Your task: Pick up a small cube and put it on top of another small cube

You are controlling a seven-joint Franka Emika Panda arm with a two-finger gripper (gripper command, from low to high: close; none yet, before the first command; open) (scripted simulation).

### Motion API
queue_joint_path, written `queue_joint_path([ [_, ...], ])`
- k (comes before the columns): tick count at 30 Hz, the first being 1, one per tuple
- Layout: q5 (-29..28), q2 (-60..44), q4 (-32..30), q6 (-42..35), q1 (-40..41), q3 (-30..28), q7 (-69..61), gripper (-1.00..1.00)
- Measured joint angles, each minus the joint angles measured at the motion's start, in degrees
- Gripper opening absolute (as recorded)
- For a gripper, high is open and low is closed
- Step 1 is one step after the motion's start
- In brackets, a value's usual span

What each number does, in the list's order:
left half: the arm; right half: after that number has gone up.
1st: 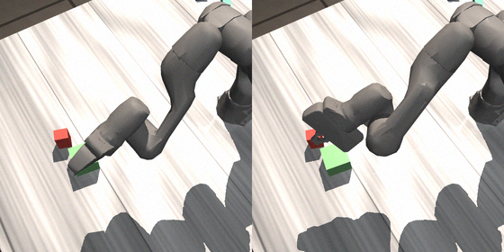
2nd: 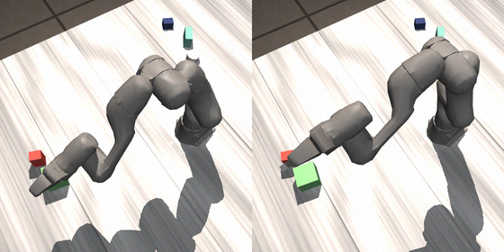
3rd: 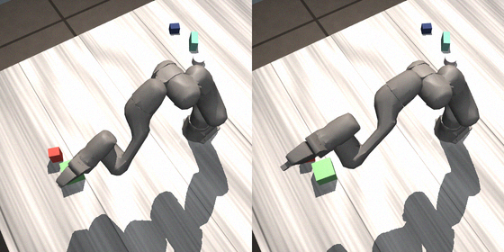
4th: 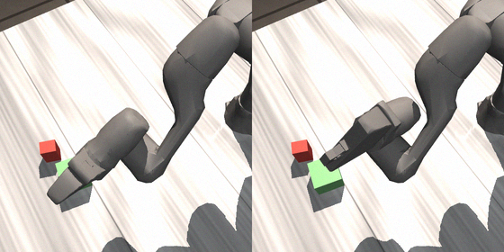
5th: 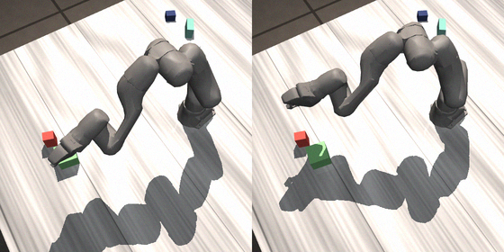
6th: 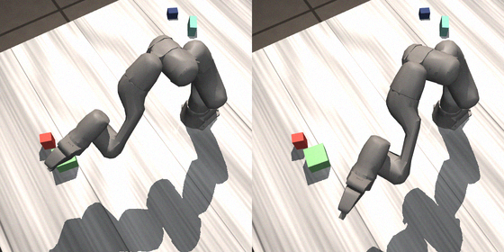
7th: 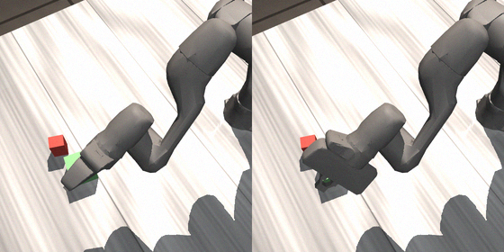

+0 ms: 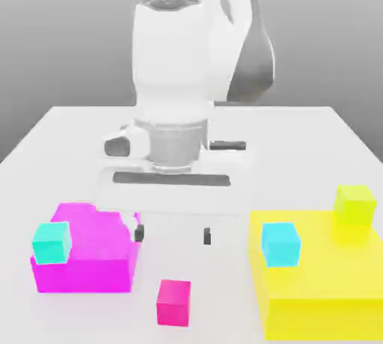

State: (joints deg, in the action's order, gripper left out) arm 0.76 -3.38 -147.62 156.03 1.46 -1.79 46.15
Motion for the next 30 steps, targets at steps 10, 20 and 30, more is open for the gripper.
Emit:
queue_joint_path([
  [10,1.2,-17.7,0.3,12.4,0.7,0.7,-0.8,-1.00],
  [20,0.3,-10.5,-1.1,6.6,0.5,0.3,-0.1,-1.00],
  [30,-2.3,3.4,3.5,-8.3,-11.9,8.4,-13.6,-1.00],
])
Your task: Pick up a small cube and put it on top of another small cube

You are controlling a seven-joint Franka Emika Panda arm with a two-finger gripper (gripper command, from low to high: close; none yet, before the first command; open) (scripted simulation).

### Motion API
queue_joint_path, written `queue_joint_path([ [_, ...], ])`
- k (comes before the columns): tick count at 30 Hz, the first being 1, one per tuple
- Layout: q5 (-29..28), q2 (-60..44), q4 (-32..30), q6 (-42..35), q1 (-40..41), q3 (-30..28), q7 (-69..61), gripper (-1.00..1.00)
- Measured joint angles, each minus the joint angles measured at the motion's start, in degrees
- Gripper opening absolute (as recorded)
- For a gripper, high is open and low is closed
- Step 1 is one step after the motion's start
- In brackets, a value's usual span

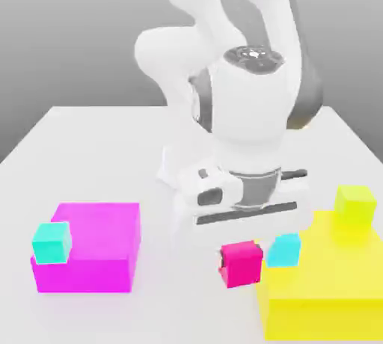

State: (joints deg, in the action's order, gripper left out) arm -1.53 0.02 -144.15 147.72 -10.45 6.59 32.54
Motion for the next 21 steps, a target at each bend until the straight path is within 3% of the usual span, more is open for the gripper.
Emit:
queue_joint_path([
  [4,0.3,5.4,1.1,-5.1,-6.2,1.8,-10.1,-1.00],
  [13,6.4,13.7,-3.9,-13.0,-18.9,7.8,-29.9,-1.00],
  [18,5.1,7.5,-6.8,-4.2,-19.9,9.2,-31.3,-1.00],
  [19,4.8,6.6,-7.1,-2.9,-19.8,9.3,-31.1,1.00],
  [21,4.8,6.6,-7.1,-2.9,-19.8,9.3,-31.1,1.00],
])
